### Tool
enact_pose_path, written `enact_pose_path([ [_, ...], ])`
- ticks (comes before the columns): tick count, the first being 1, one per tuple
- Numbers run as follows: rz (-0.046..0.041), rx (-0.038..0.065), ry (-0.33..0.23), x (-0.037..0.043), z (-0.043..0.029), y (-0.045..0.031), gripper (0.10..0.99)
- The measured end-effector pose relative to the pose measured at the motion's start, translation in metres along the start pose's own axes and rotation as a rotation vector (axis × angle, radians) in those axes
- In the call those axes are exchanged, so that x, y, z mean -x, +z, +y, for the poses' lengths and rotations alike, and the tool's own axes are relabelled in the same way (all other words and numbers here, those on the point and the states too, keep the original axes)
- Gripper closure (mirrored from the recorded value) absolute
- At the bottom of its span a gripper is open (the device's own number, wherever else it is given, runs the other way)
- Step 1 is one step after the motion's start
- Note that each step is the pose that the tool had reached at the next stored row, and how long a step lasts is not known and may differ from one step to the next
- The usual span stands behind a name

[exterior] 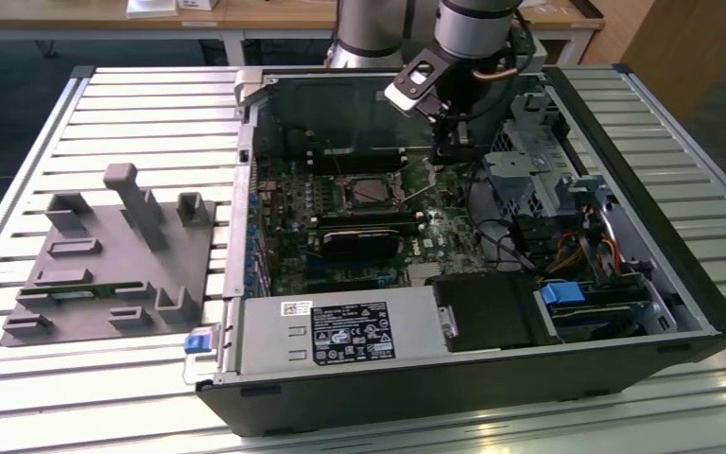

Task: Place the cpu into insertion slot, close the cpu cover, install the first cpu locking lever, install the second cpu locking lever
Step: 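Close the cpu cover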

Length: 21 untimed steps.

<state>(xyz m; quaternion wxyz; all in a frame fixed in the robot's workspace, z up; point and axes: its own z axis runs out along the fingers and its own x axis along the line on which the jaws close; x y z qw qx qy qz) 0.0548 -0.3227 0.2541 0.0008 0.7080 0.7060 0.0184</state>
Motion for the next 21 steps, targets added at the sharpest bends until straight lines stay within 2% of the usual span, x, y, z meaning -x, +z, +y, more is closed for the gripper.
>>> enact_pose_path([
  [12, 0.0001, -0.005, 0.000, -0.0030, 0.0121, 0.0043, 0.980],
  [21, -0.0001, -0.009, 0.000, -0.0029, 0.0148, 0.0106, 0.980],
])
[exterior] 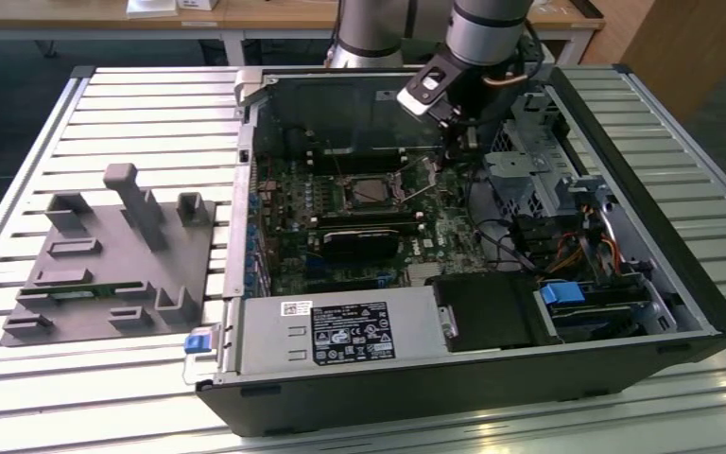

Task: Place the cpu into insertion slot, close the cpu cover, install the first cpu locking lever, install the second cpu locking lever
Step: 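Close the cpu cover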

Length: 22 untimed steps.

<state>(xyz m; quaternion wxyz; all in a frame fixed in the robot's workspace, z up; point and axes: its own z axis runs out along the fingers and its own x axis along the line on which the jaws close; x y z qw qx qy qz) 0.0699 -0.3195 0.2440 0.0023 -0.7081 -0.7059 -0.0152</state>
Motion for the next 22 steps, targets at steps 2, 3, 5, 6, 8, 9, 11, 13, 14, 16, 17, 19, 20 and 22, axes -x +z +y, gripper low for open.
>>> enact_pose_path([
  [2, -0.0001, -0.001, 0.000, 0.0000, 0.0000, 0.0020, 0.980],
  [3, -0.0001, -0.001, 0.000, 0.0000, 0.0000, 0.0030, 0.980],
  [5, 0.0000, -0.001, 0.000, 0.0000, 0.0000, 0.0048, 0.980],
  [6, -0.0001, -0.001, 0.000, 0.0000, 0.0000, 0.0054, 0.980],
  [8, -0.0004, -0.001, 0.000, 0.0001, -0.0003, 0.0057, 0.980],
  [9, -0.0003, -0.001, 0.000, 0.0000, -0.0009, 0.0059, 0.980],
  [11, 0.0000, -0.001, 0.000, -0.0001, -0.0035, 0.0060, 0.980],
  [13, -0.0001, -0.001, 0.000, -0.0002, -0.0065, 0.0059, 0.980],
  [14, -0.0001, -0.001, 0.000, -0.0002, -0.0080, 0.0059, 0.980],
  [16, -0.0001, -0.001, 0.000, -0.0003, -0.0109, 0.0059, 0.980],
  [17, -0.0001, -0.001, 0.000, -0.0003, -0.0124, 0.0059, 0.980],
  [19, -0.0002, -0.001, 0.000, -0.0003, -0.0154, 0.0059, 0.980],
  [20, -0.0001, -0.001, 0.000, -0.0003, -0.0170, 0.0059, 0.980],
  [22, -0.0001, -0.001, 0.000, -0.0003, -0.0199, 0.0059, 0.980],
])
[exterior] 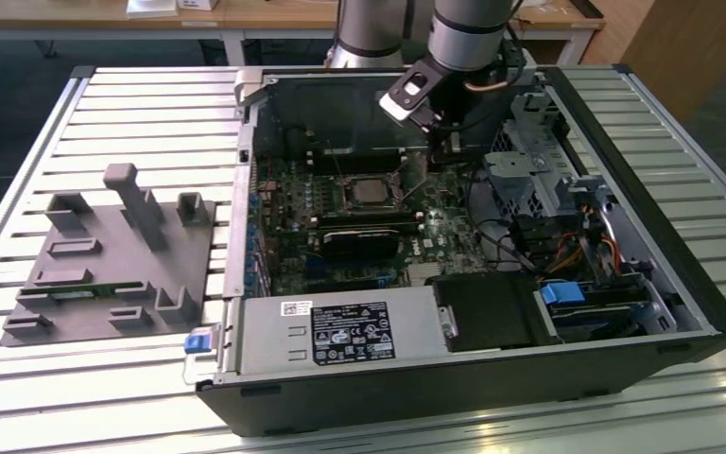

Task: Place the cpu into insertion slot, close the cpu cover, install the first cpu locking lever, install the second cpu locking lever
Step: 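Close the cpu cover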

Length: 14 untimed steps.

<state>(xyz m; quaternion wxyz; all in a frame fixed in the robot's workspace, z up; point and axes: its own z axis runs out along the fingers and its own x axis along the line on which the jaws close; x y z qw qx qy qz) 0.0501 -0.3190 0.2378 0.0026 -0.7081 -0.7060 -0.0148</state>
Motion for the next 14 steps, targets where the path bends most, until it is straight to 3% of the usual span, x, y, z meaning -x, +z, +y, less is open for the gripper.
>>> enact_pose_path([
  [7, -0.0001, 0.000, 0.000, 0.0000, -0.0111, -0.0001, 0.980],
  [14, 0.0000, 0.000, 0.000, 0.0001, -0.0283, -0.0003, 0.980],
])
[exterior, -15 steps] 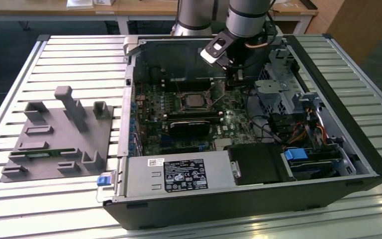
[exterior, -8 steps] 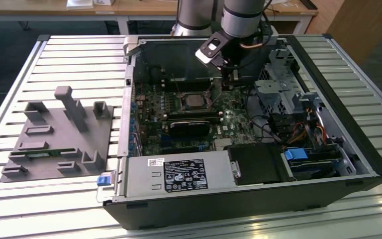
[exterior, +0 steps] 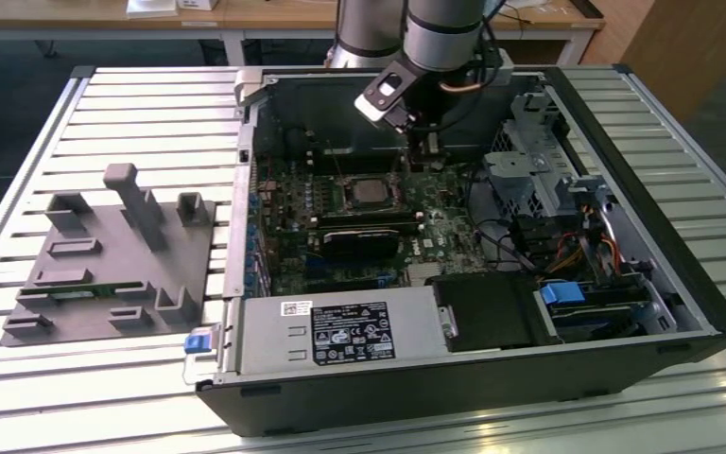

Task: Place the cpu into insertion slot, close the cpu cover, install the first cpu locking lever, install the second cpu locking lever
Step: 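Close the cpu cover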

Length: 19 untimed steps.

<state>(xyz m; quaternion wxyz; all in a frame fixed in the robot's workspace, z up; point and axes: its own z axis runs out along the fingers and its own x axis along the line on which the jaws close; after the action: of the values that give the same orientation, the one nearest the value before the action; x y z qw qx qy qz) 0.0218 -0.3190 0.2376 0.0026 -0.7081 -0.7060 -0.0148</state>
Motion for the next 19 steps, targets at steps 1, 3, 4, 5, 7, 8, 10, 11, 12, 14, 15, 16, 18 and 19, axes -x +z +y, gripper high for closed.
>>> enact_pose_path([
  [1, 0.0001, 0.000, 0.000, 0.0000, -0.0022, 0.0000, 0.980],
  [3, 0.0000, 0.000, 0.000, 0.0000, -0.0064, 0.0000, 0.980],
  [4, 0.0001, 0.000, 0.000, 0.0000, -0.0086, 0.0000, 0.980],
  [5, 0.0001, 0.000, 0.000, 0.0000, -0.0107, 0.0000, 0.980],
  [7, 0.0000, 0.000, 0.000, 0.0000, -0.0149, 0.0001, 0.980],
  [8, -0.0001, 0.000, 0.000, 0.0000, -0.0172, 0.0003, 0.980],
  [10, 0.0001, 0.000, 0.000, 0.0000, -0.0212, 0.0016, 0.980],
  [11, 0.0000, 0.000, 0.000, 0.0001, -0.0228, 0.0030, 0.980],
  [12, 0.0000, 0.000, 0.000, 0.0001, -0.0243, 0.0047, 0.980],
  [14, 0.0001, 0.000, 0.000, 0.0002, -0.0270, 0.0082, 0.980],
  [15, 0.0001, 0.000, 0.000, 0.0003, -0.0282, 0.0097, 0.980],
  [16, 0.0001, 0.000, 0.000, 0.0003, -0.0296, 0.0109, 0.980],
  [18, -0.0002, 0.000, 0.000, 0.0004, -0.0320, 0.0113, 0.980],
  [19, -0.0003, 0.000, 0.000, 0.0004, -0.0332, 0.0113, 0.980],
])
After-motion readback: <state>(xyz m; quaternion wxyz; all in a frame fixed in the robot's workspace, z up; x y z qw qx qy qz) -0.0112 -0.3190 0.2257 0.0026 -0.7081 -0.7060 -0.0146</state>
